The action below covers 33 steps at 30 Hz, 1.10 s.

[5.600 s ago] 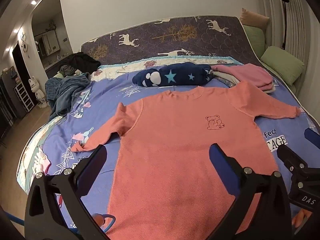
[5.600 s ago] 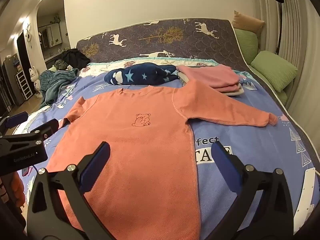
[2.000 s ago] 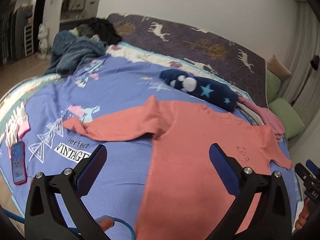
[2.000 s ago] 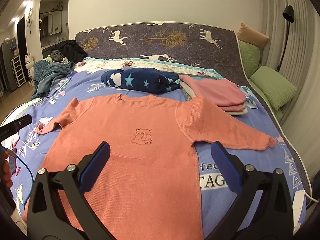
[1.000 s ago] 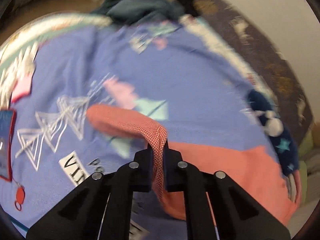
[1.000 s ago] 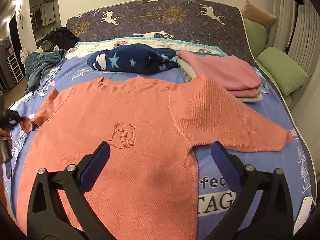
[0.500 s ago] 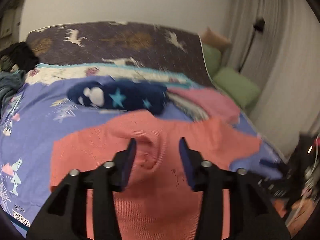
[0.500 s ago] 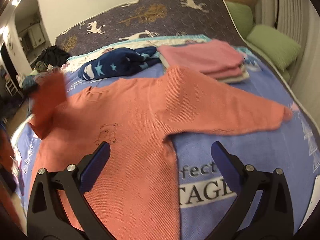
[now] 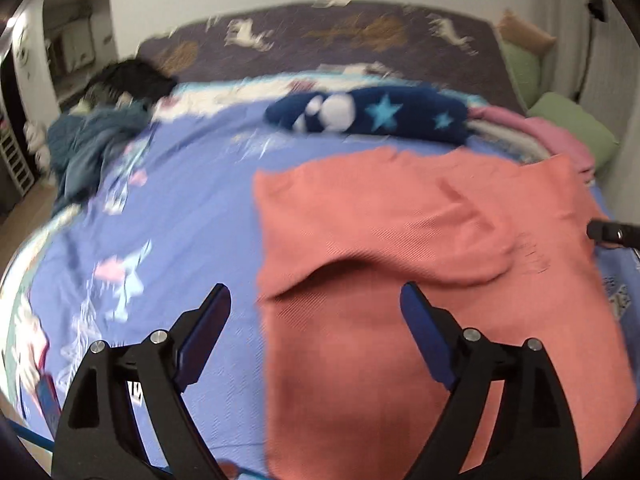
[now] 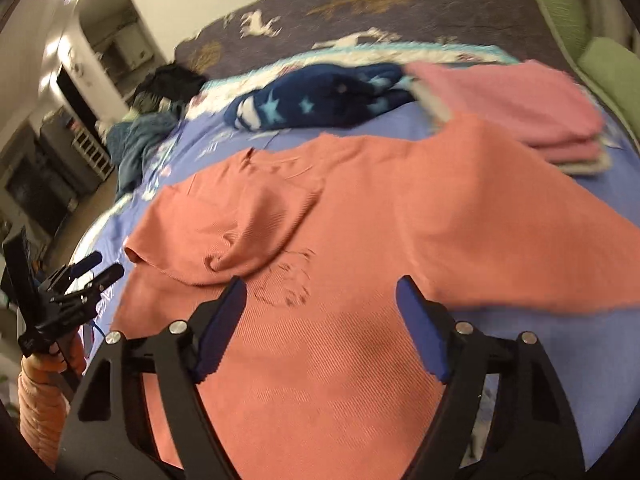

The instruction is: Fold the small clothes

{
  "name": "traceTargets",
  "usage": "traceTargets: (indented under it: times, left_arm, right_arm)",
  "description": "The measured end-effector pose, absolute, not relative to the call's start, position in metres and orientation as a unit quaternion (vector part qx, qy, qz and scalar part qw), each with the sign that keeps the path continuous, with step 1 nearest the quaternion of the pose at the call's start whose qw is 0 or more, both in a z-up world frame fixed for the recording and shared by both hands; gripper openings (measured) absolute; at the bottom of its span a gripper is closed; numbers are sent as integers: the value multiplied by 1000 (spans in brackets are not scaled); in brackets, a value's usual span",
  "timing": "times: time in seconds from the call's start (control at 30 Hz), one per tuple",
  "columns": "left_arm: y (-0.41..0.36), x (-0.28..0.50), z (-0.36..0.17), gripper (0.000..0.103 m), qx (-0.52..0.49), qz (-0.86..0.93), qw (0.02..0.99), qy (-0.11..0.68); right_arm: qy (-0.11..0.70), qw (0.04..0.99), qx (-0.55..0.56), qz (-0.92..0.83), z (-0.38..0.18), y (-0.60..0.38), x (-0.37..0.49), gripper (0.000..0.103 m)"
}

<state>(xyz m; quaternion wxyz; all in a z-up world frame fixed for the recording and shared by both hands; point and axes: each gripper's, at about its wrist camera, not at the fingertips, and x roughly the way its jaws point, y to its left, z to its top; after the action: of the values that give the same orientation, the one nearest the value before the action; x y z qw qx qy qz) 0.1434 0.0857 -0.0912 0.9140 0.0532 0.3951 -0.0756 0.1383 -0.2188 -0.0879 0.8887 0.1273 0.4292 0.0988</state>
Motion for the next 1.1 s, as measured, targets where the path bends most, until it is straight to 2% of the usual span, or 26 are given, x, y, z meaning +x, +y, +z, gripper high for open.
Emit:
traceTargets:
  times: [0.03, 0.1, 0.17, 0.23, 0.27, 0.3, 0.33, 0.4, 0.43, 0.6, 0.67, 0.7, 0.77, 0.87, 0.97, 1.03, 1.1]
  left_arm:
    - [88, 146, -95, 87, 55, -73, 911, 402]
    - [92, 154, -103, 87, 68, -60, 907, 412]
    - [96, 162, -108, 87, 69, -52, 903, 420]
    - [100, 172, -113, 87, 61, -39, 902, 427]
    - [100, 179, -115, 87, 62, -28, 901, 428]
    - [99, 187, -117, 87, 67, -11, 900, 430]
    - [99, 192, -122, 87, 74, 8, 898, 434]
    - [104, 202, -129, 87, 73, 51, 888, 452]
    - [111, 204, -130, 87, 55, 58, 888, 453]
    - [141, 195, -126, 85, 8, 86, 895, 437]
    - [139, 193, -127, 85, 22, 83, 897, 434]
    - [136, 192, -126, 85, 33, 87, 898, 429]
    - [135, 190, -126, 85, 39, 90, 900, 425]
    - [140, 185, -123, 85, 26, 81, 902, 424]
    - [141, 183, -123, 85, 27, 69, 904, 421]
    - [139, 184, -124, 85, 33, 59, 905, 421]
    - [134, 187, -126, 86, 42, 49, 904, 423]
  right_arm:
    - [436, 885, 129, 103, -92, -215, 149, 73]
    - [452, 875, 139, 107, -102, -208, 175, 58]
    - [466, 863, 160, 110, -111, -204, 197, 49]
    - [474, 854, 182, 116, -119, -202, 214, 49]
    - [475, 850, 194, 116, -123, -199, 223, 59]
    - [475, 847, 208, 116, -127, -197, 231, 64]
    - [472, 847, 215, 116, -128, -196, 233, 63]
    - [470, 853, 197, 110, -126, -185, 241, 5]
    - [475, 855, 175, 110, -122, -180, 242, 2]
    - [362, 911, 188, 61, -61, -217, 175, 2]
    - [381, 902, 194, 55, -65, -232, 158, 6]
    - [411, 891, 187, 44, -77, -236, 155, 21]
    - [464, 870, 165, 10, -103, -243, 149, 35]
    - [469, 863, 187, 10, -114, -259, 138, 34]
    - [455, 868, 195, 32, -101, -262, 147, 53]
    - [450, 875, 172, 45, -97, -253, 162, 57]
    - [464, 867, 165, 77, -101, -238, 184, 67]
